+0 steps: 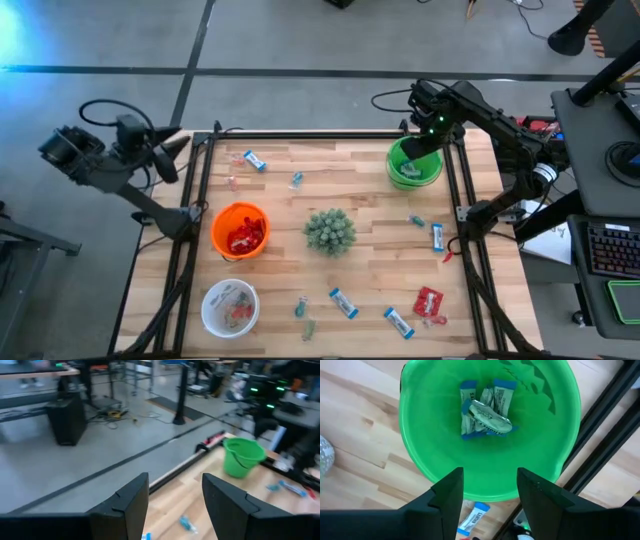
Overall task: Sort candy
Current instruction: Put the orange gummy into the white bucket
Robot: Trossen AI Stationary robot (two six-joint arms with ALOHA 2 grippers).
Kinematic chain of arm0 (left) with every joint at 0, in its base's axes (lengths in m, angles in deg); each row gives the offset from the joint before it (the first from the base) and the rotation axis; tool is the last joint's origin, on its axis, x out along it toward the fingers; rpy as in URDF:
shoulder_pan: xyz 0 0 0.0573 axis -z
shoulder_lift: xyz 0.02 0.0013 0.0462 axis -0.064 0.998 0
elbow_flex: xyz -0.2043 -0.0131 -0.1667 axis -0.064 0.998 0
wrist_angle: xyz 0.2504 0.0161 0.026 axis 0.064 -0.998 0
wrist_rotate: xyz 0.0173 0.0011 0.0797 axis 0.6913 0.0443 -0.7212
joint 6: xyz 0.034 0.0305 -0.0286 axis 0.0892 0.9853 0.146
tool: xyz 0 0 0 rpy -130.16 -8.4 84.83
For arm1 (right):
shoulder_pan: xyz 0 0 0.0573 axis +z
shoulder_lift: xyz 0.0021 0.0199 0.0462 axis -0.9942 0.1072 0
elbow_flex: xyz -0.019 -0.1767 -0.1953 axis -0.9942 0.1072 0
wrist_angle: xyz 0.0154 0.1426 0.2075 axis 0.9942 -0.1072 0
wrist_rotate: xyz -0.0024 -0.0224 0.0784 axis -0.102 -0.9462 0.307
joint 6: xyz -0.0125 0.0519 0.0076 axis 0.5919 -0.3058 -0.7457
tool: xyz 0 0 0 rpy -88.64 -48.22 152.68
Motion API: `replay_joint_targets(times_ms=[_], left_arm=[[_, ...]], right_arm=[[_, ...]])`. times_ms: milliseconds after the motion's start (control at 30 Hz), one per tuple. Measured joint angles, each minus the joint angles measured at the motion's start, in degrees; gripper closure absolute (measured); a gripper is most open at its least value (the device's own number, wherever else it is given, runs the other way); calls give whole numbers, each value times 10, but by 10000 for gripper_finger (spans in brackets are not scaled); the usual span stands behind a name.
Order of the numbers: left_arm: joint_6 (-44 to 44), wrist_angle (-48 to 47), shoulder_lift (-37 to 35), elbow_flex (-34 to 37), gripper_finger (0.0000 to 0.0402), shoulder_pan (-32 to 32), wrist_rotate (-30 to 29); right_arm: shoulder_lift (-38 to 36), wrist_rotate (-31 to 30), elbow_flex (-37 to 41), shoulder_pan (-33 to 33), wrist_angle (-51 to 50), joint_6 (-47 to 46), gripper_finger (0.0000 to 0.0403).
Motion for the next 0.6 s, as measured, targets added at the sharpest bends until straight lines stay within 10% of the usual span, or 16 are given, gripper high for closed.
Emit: replay_joint_targets(times_ms=[600], left_arm=[[-48, 0, 85, 1, 233, -151, 48]], right_arm=[[0, 7, 0, 0, 5, 80, 229]])
